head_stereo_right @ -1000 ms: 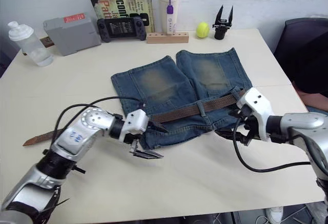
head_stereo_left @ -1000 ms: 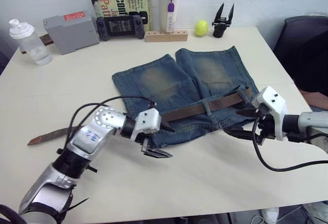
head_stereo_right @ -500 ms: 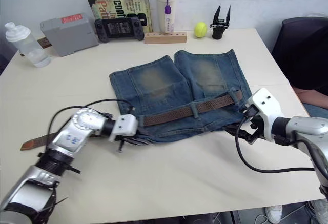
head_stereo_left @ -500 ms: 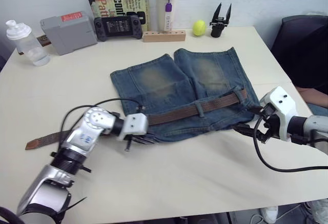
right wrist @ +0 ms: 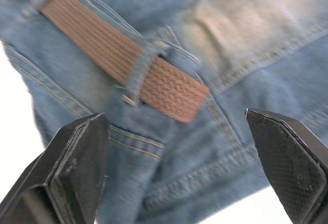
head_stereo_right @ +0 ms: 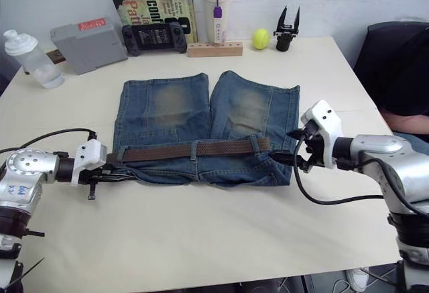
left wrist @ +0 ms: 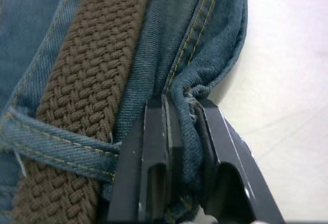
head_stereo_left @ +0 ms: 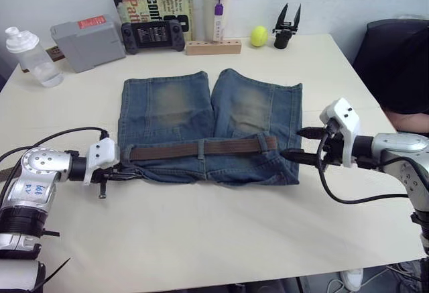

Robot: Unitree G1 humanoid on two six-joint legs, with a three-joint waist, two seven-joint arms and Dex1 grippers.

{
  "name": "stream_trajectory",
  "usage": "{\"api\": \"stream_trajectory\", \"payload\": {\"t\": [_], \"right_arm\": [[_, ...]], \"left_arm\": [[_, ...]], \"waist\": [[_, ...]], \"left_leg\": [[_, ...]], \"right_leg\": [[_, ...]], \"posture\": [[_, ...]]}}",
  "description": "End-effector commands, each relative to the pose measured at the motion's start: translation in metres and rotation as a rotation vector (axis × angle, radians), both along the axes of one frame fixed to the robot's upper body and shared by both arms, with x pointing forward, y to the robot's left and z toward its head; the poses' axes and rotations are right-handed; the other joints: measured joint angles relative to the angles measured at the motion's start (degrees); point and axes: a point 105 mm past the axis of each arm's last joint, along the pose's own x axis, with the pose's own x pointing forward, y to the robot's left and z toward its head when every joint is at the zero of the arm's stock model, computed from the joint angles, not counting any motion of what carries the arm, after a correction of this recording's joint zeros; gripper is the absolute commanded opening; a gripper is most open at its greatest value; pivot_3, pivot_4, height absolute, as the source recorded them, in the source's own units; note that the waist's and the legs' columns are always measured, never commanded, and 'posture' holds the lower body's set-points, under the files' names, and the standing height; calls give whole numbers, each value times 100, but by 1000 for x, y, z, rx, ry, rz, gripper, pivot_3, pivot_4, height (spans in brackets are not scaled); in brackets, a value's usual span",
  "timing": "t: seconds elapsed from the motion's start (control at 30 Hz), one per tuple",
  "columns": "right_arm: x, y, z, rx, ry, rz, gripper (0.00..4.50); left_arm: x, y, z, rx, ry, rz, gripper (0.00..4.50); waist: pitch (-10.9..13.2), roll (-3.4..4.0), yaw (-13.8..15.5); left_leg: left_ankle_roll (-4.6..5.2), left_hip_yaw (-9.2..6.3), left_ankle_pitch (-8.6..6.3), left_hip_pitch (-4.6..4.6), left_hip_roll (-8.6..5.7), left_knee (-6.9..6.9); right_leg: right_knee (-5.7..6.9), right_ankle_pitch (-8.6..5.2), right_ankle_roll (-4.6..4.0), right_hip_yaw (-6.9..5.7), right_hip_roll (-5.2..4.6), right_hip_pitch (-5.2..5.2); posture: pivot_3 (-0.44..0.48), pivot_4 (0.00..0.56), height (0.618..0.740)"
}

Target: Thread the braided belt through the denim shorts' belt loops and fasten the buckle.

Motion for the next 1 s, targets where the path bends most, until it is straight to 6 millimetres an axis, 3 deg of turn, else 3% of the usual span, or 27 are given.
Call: {"api": "stream_trajectory", "payload": {"t": [0.03, 0.07, 0.17, 0.27, 0.3, 0.47, 0.57, 0.67, 0.8, 0.9, 0.97, 1.0], "right_arm": [[-4, 0, 10, 80, 29, 22, 4500], [-5, 0, 13, 133, 60, 27, 4500], [-8, -2, 18, 203, 115, 40, 4500], [-4, -4, 21, 206, 124, 36, 4500], [-1, -5, 22, 207, 122, 27, 4500], [31, -6, 20, 239, 133, -21, 4500], [49, 2, 15, 300, 178, -19, 4500], [63, 7, 3, 276, 193, -31, 4500], [57, 19, -15, 213, 259, 65, 4500], [52, 21, -23, 165, 273, 115, 4500], [53, 18, -36, 84, 243, 124, 4500], [55, 18, -39, 69, 218, 130, 4098]], "left_arm": [[-2, 12, 17, -123, 34, 105, 1763], [-2, 16, 28, -192, 47, 142, 2313], [0, 24, 61, -369, 51, 225, 3136], [12, 36, 92, -549, 62, 363, 4361], [15, 36, 96, -559, 67, 380, 4437], [39, 23, 81, -548, 215, 482, 4437], [49, 18, 53, -438, 306, 539, 4437], [51, 8, 40, -376, 342, 502, 4437], [47, 7, 24, -288, 372, 473, 4437], [45, 10, 20, -272, 384, 475, 3560], [41, 12, 12, -212, 375, 452, 2676], [40, 11, 11, -197, 362, 429, 2103]], "waist": [[0, 0, -7], [0, 0, -3], [1, -2, 1], [1, -3, 25], [1, -3, 34], [1, -3, 76], [1, -3, 79], [2, -4, 76], [2, -4, 76], [2, -4, 70], [2, -4, 73], [2, -4, 75]], "left_leg": [[0, 0, 0, 0, 0, 0], [0, 0, 0, 0, -1, 0], [-1, -1, 1, -1, -1, 3], [-2, -6, 1, -2, -1, 5], [-2, -5, 1, -1, -2, 7], [1, 2, -1, -1, -7, 33], [1, 12, -1, -6, -5, 49], [1, 34, -2, -15, -4, 52], [1, 51, -1, -52, -5, 68], [1, 55, -1, -58, -3, 75], [1, 55, -1, -60, -2, 77], [1, 55, -1, -60, -2, 79]], "right_leg": [[1, 0, 0, 0, 0, 0], [1, 0, 0, 0, 0, -1], [4, 0, 0, 0, 0, 0], [7, 0, 0, -1, -1, 0], [9, 0, 0, -1, -1, 1], [21, 0, 2, 1, -2, 2], [41, -3, 5, 1, 2, -7], [51, -3, 6, 0, 7, -30], [76, -3, 6, 6, 6, -83], [86, -3, 6, 10, 6, -94], [89, -3, 6, 10, 5, -96], [89, -3, 6, 9, 4, -96]], "posture": [[0, 150, 709], [0, 150, 709], [0, 150, 709], [0, 150, 709], [0, 150, 709], [0, 150, 709], [0, 150, 709], [0, 150, 709], [0, 150, 709], [0, 150, 709], [0, 150, 709], [0, 150, 709]]}}
